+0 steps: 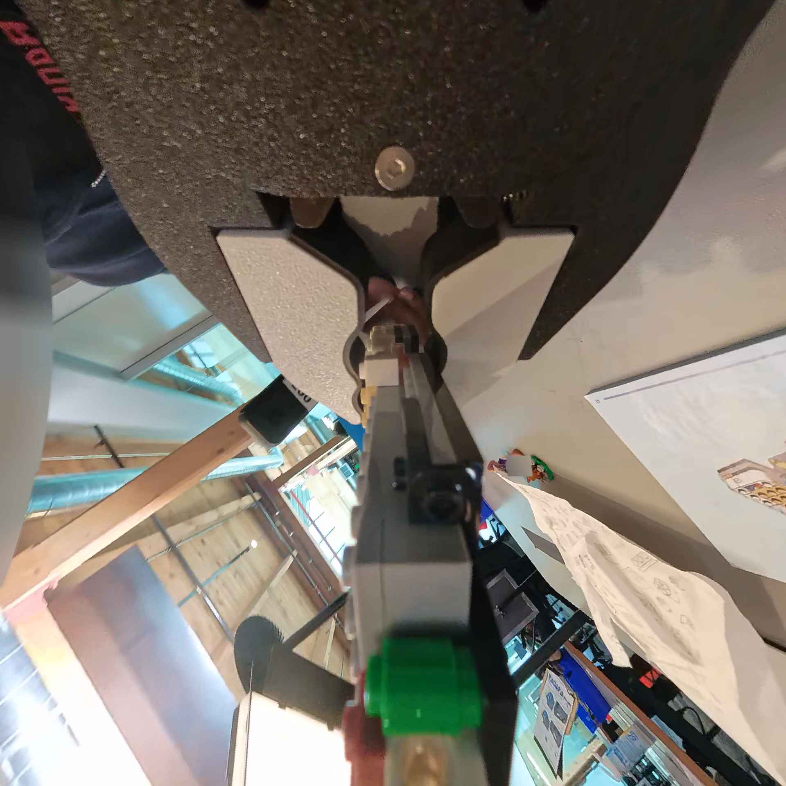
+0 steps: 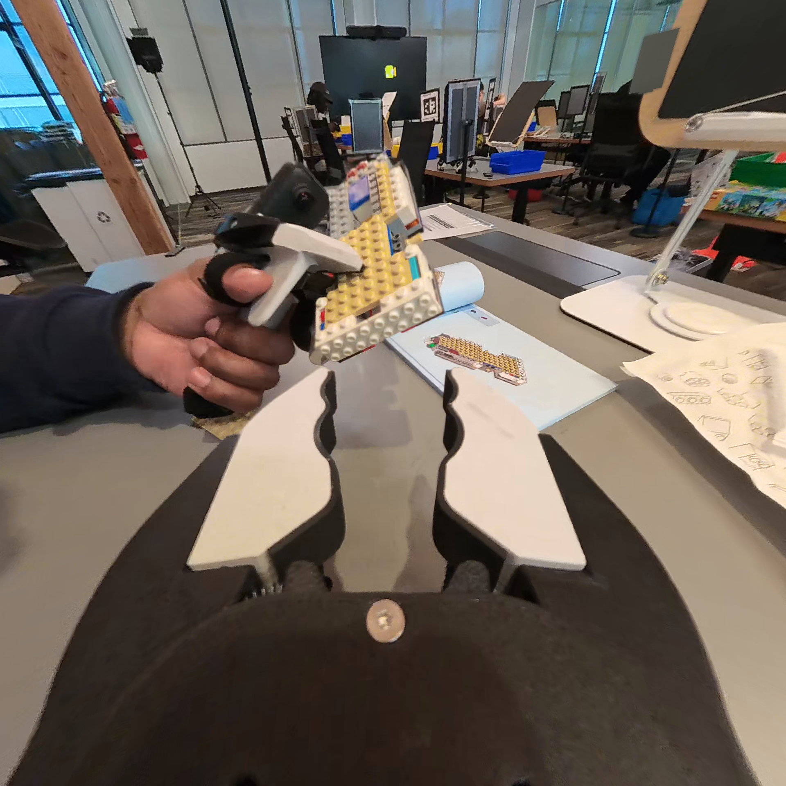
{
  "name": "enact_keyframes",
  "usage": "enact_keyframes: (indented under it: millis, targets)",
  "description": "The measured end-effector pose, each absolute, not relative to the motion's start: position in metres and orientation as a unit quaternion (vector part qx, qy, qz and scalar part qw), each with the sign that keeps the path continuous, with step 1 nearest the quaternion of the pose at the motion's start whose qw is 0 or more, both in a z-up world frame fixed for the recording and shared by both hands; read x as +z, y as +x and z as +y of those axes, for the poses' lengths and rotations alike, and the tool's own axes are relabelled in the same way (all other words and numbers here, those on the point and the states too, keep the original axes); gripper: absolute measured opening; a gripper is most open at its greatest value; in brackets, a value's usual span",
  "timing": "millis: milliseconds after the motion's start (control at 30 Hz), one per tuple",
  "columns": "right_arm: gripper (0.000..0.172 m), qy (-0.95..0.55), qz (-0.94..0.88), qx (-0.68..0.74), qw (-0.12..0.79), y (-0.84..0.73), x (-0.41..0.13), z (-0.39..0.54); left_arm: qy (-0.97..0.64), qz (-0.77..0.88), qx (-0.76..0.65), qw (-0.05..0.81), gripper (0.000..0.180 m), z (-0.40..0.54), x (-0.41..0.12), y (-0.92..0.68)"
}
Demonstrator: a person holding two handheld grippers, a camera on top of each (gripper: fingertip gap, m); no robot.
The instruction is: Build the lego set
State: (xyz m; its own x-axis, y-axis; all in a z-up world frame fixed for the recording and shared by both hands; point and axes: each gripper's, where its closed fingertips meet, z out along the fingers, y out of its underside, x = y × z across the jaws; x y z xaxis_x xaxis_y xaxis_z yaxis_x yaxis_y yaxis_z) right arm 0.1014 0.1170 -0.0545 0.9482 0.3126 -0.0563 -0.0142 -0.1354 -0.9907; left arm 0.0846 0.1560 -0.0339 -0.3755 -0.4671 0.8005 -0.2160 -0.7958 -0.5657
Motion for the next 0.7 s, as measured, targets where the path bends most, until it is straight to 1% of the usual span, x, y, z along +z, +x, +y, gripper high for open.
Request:
enact_keyframes:
  millis: [133,300,567,700]
  targets:
    - [0.048,-0.743,-0.064,0.19,0.638,0.088,-0.054,0.124,-0.543,0.29,-0.784,0.083,0.023,0.156,-0.029,0.084]
    - [0.049,-0.711,0.023,0.306,0.633,0.076,-0.038,0.129,-0.517,0.251,-0.81,0.115,0.023,0.158,-0.019,0.082]
    - [0.046,-0.658,0.107,0.404,0.626,0.069,-0.029,0.137,-0.487,0.269,-0.814,0.168,0.024,0.147,-0.009,0.078]
    - [0.039,-0.642,0.115,0.425,0.627,0.066,-0.027,0.137,-0.466,0.295,-0.81,0.197,0.024,0.14,-0.002,0.075]
